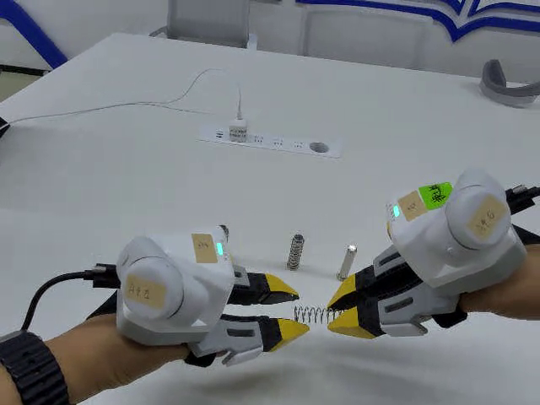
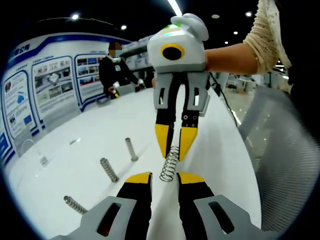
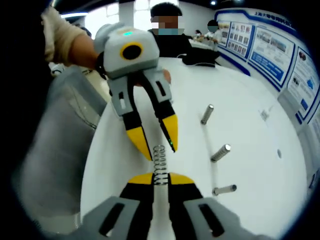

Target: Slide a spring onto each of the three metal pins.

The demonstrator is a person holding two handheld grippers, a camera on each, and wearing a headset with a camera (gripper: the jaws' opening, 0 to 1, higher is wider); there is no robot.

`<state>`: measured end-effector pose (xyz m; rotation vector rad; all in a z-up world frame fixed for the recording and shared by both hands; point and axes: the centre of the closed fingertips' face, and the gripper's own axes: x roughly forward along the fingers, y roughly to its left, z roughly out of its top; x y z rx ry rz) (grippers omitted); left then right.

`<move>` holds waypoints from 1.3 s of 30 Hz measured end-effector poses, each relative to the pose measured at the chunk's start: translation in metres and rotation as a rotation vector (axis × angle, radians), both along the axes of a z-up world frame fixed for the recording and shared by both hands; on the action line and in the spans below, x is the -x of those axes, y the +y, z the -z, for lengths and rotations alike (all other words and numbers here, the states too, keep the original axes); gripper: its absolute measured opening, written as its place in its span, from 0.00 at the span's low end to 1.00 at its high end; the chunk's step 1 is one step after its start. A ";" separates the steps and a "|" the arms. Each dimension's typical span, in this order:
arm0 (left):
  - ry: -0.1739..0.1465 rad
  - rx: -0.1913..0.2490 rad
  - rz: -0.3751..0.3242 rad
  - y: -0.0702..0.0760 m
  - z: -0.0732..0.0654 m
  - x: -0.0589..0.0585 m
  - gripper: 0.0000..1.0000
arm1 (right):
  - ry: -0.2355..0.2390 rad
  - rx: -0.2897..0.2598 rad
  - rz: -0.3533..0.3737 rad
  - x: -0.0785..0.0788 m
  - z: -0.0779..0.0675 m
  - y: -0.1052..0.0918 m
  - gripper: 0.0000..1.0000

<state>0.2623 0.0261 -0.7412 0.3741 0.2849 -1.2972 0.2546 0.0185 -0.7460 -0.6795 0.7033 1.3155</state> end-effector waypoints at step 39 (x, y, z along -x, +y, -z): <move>-0.013 0.008 0.025 -0.006 -0.005 0.008 0.11 | -0.100 -0.099 -0.061 0.010 -0.056 0.040 0.11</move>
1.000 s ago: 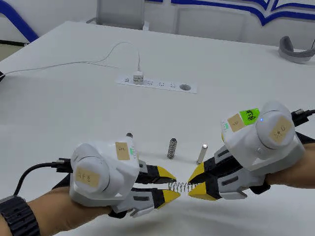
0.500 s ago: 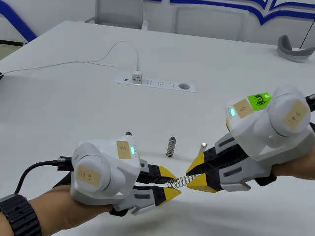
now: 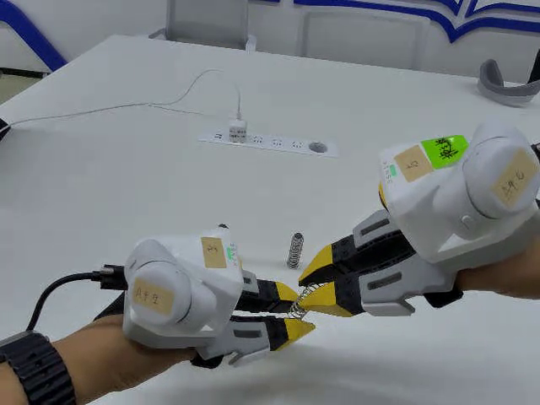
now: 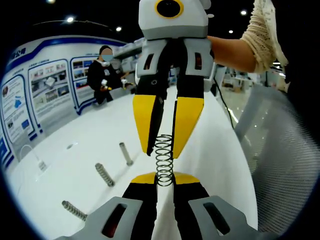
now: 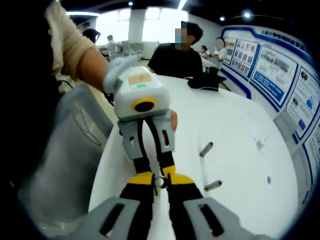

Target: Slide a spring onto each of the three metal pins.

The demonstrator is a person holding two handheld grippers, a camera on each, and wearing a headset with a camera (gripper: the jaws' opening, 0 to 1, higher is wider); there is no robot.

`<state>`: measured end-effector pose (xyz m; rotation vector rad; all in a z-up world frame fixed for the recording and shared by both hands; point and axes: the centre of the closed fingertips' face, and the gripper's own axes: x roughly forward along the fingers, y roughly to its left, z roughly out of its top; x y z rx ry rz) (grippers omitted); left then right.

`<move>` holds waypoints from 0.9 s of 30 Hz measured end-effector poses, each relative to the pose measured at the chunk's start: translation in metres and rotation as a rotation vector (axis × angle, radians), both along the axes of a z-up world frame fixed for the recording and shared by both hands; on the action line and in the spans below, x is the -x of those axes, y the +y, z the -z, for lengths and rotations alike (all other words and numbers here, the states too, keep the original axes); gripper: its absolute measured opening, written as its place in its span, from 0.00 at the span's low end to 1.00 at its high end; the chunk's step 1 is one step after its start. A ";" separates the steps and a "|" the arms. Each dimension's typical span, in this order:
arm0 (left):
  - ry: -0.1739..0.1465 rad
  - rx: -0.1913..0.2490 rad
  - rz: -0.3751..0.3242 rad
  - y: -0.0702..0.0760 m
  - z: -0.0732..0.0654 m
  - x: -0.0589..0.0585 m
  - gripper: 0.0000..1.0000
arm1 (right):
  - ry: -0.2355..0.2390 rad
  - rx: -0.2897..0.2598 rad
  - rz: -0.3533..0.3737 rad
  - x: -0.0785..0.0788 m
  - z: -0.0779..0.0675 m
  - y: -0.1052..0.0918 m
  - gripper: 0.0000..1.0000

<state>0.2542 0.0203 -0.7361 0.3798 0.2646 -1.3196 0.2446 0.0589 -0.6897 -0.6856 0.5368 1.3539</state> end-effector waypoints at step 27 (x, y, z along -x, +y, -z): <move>0.048 0.065 -0.044 -0.001 -0.008 -0.003 0.11 | 0.037 -0.116 0.096 -0.005 -0.004 -0.001 0.12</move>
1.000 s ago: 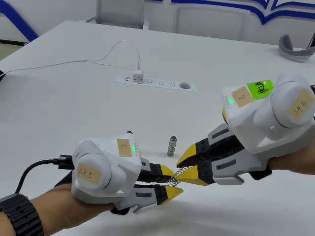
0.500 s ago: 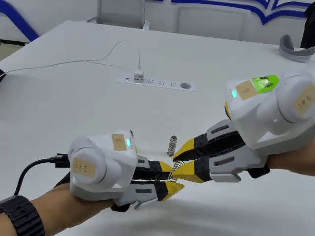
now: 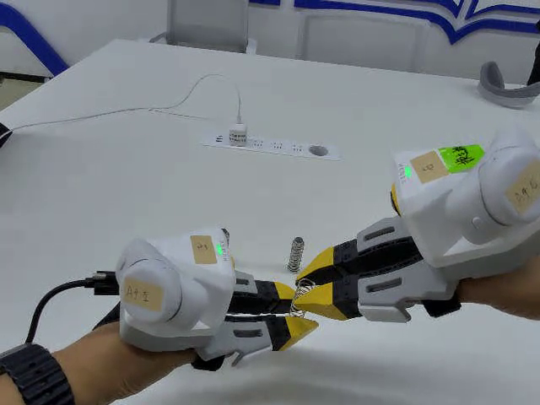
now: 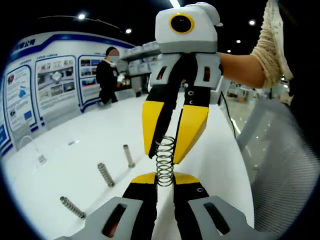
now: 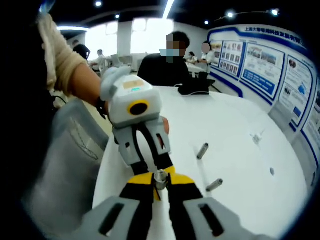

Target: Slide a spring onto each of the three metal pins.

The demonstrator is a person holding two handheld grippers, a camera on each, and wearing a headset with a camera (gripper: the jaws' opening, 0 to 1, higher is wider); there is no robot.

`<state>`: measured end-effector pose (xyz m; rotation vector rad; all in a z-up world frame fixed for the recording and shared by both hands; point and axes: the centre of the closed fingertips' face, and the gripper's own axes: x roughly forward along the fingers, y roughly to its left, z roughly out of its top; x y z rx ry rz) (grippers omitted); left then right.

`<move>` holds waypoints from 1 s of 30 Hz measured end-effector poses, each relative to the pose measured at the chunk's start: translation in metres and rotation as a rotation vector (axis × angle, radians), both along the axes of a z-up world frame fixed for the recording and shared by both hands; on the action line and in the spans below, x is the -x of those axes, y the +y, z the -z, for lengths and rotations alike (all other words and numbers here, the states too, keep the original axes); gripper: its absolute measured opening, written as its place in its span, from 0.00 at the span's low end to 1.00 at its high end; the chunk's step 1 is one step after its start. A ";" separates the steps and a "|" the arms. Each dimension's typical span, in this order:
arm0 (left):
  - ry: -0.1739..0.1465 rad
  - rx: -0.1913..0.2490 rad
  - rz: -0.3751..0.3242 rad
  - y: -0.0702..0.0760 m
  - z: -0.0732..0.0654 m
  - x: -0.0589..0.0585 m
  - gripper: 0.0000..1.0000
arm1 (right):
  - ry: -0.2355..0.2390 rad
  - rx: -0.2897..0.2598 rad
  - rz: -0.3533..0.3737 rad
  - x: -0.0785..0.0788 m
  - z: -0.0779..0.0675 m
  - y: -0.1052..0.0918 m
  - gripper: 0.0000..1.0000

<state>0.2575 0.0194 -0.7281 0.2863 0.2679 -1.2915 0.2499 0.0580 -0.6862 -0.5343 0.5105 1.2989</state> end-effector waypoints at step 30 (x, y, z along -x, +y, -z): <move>0.020 0.016 -0.097 0.023 0.004 -0.009 0.34 | -0.034 0.006 0.157 -0.031 -0.006 -0.039 0.12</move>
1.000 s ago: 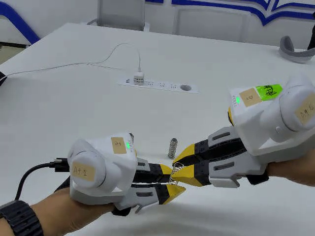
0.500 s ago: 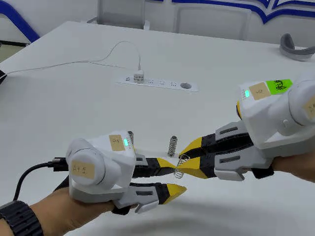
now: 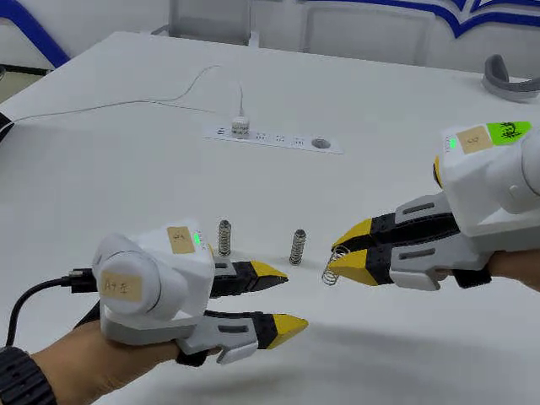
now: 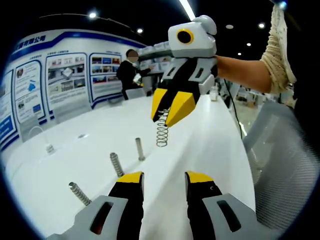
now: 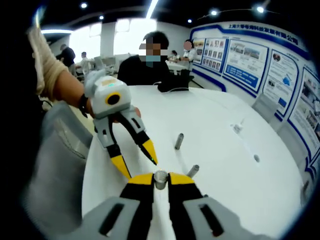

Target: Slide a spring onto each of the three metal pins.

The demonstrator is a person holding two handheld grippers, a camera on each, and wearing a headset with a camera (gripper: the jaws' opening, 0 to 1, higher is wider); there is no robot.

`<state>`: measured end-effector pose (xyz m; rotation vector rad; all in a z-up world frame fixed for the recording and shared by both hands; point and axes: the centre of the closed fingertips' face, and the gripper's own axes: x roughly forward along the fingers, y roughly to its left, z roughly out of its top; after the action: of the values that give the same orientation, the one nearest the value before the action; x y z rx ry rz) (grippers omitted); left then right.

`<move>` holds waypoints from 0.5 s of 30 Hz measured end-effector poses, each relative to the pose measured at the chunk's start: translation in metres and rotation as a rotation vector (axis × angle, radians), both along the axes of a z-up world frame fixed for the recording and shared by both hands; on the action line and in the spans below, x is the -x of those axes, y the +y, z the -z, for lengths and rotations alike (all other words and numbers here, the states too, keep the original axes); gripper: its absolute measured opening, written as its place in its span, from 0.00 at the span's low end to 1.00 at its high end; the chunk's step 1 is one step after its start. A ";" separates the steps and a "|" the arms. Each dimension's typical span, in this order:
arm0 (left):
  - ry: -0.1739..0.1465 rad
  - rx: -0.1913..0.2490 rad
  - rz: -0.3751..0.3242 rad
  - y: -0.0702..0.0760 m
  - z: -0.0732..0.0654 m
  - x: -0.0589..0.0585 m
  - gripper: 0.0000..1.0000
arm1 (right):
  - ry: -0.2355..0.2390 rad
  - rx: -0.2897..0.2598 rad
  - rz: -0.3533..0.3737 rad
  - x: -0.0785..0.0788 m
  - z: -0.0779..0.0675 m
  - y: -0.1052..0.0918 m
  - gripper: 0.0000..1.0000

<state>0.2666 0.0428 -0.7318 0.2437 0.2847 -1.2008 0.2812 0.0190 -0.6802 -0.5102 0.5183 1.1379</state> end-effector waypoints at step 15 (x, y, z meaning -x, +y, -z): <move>0.009 0.005 -0.077 0.027 0.001 -0.008 0.38 | -0.040 -0.004 0.131 -0.037 -0.007 -0.028 0.12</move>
<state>0.2748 0.0698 -0.7331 0.2214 0.2967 -1.1268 0.3183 -0.0091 -0.6733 -0.4876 0.5076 1.0016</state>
